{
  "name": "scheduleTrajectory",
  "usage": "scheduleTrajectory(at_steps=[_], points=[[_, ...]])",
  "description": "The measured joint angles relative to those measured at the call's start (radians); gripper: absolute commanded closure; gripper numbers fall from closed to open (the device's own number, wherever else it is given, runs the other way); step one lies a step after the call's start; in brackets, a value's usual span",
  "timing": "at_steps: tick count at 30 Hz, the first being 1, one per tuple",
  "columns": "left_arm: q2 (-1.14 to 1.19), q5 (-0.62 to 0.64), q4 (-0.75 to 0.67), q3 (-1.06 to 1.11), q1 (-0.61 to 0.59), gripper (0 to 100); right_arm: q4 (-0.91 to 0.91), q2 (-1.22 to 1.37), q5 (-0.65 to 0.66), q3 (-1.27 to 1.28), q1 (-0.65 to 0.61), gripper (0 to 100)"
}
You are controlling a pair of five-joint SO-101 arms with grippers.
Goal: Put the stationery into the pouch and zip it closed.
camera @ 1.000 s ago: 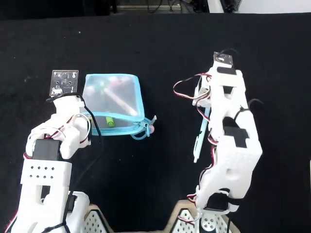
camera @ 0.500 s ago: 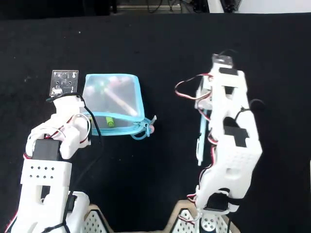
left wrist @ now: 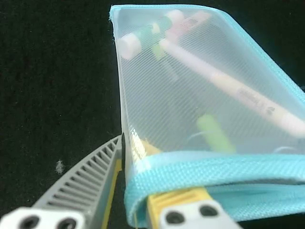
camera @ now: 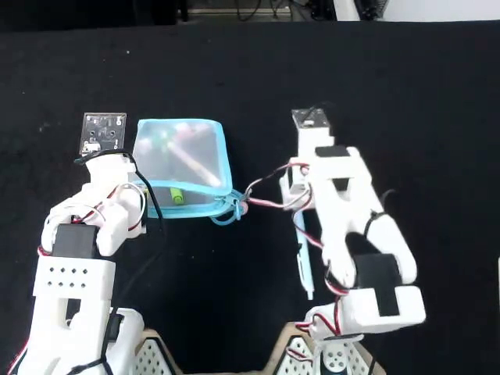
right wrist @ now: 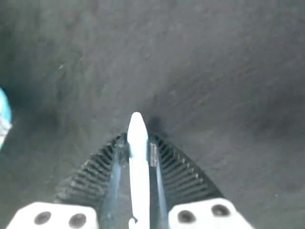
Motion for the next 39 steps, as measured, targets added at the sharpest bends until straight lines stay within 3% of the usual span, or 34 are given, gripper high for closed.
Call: scheduleTrajectory(at_steps=[6,20,39], points=[[0.000,0.000,0.000,0.000,0.000,97,0.038,-0.011,0.000,0.006,-0.040,81.5],[0.000,0.000,0.000,0.000,0.000,97,0.061,-0.011,-0.061,-0.020,-0.052,89.7],[0.000,0.000,0.000,0.000,0.000,97,0.101,0.178,-0.044,-0.184,-0.055,86.8]])
